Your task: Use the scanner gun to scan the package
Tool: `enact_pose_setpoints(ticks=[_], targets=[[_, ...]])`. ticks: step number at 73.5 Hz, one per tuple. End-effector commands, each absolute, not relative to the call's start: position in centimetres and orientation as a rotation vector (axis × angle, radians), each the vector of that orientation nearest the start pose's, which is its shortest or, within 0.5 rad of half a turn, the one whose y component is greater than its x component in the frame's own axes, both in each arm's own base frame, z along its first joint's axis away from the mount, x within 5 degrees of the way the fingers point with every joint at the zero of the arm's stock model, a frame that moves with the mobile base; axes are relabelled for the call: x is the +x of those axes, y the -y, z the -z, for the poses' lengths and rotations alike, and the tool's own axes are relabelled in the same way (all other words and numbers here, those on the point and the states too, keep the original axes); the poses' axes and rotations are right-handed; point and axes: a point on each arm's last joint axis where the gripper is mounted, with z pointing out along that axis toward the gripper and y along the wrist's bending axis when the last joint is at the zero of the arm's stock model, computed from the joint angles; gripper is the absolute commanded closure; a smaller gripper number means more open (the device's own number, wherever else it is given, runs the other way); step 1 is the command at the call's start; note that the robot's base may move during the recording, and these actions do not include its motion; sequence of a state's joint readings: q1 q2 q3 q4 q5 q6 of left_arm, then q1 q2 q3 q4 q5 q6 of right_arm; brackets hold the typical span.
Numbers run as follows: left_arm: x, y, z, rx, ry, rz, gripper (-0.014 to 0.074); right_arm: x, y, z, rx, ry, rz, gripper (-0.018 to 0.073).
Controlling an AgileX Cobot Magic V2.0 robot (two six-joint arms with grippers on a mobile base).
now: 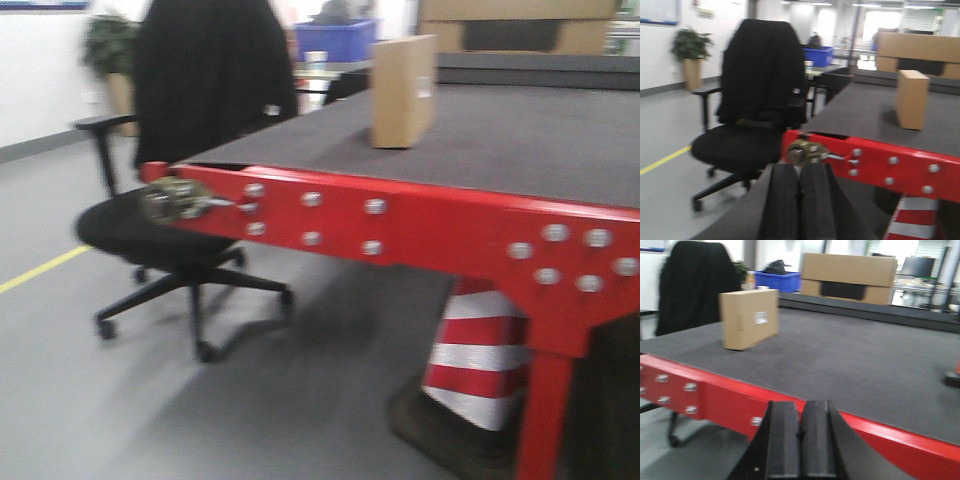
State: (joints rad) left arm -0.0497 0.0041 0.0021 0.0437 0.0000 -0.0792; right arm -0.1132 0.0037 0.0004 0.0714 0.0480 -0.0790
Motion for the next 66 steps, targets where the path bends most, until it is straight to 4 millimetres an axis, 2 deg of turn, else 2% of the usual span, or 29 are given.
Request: enact_pose_setpoints(ticks=[1, 66], targets=[[5.59, 0.30, -21.48, 0.012, -1.466, 0.072, 0.0708, 5.60, 0.64, -21.05, 0.075, -1.513, 0.105, 0.0727], [5.59, 0.30, -21.48, 0.012, -1.466, 0.072, 0.0708, 5.60, 0.64, -21.05, 0.075, -1.513, 0.105, 0.0727]])
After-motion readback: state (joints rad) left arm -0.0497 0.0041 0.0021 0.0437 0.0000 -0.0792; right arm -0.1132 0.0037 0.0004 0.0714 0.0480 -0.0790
